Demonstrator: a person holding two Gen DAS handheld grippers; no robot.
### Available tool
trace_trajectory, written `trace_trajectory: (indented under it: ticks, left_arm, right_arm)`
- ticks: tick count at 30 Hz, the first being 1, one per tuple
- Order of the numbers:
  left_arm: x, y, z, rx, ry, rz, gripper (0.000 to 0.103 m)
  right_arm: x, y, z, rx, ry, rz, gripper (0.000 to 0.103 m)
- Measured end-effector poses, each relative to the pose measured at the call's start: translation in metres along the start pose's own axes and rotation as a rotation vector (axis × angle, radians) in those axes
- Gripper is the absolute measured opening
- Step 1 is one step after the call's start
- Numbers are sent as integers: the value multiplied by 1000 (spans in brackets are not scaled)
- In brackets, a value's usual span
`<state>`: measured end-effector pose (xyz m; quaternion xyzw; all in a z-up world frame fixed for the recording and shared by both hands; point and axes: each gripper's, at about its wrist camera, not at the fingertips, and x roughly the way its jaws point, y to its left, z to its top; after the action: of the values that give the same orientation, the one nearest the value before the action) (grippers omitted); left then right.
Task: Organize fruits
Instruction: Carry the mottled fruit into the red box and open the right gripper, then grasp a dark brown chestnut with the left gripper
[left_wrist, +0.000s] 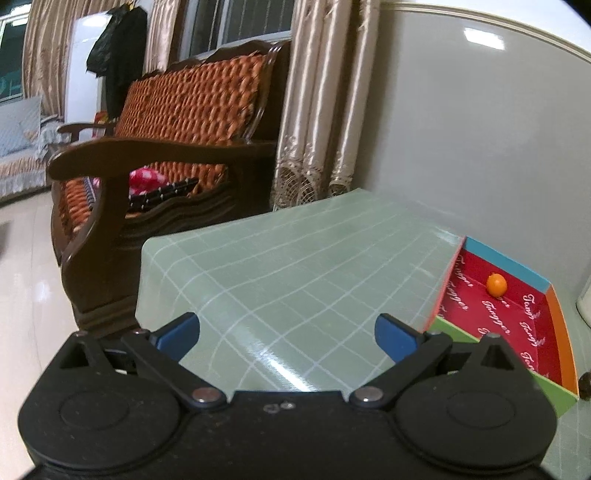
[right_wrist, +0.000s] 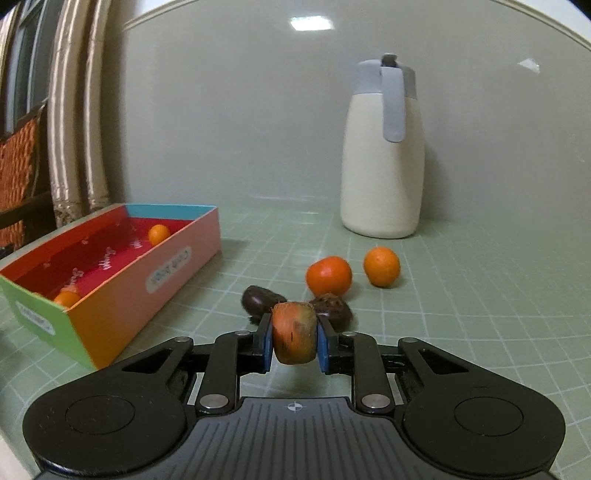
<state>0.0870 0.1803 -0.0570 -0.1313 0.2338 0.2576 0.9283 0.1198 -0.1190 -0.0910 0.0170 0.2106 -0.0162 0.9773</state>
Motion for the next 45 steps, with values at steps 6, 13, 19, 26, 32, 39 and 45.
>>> trace_trajectory:
  ticks: [6,13,19,26,32,39,45]
  left_arm:
    - [2,9,2,-42,22,10,97]
    - [6,13,2,-70,52,7,97]
    - [6,13,2,-65,52,8,97]
    - [7,13,2,-67,58,8,97]
    - [7,12,2,-59,59,8,97]
    - [7,1,-1,-25,56,6,97]
    - [5,-12,-4,22,44,2,97]
  right_arm:
    - [-6,8,11,24,7,44,24]
    - [-7,45,41,-22,-28,144,24]
    - [11,96,54,-83,10,245,24]
    - [25,135,51,-171,39,259,24]
    - [10,126,53,-144,-31,235,67]
    - [-9,88,63,-61,-69,208,75]
    - [-25,44,54,-46,-126,94,85]
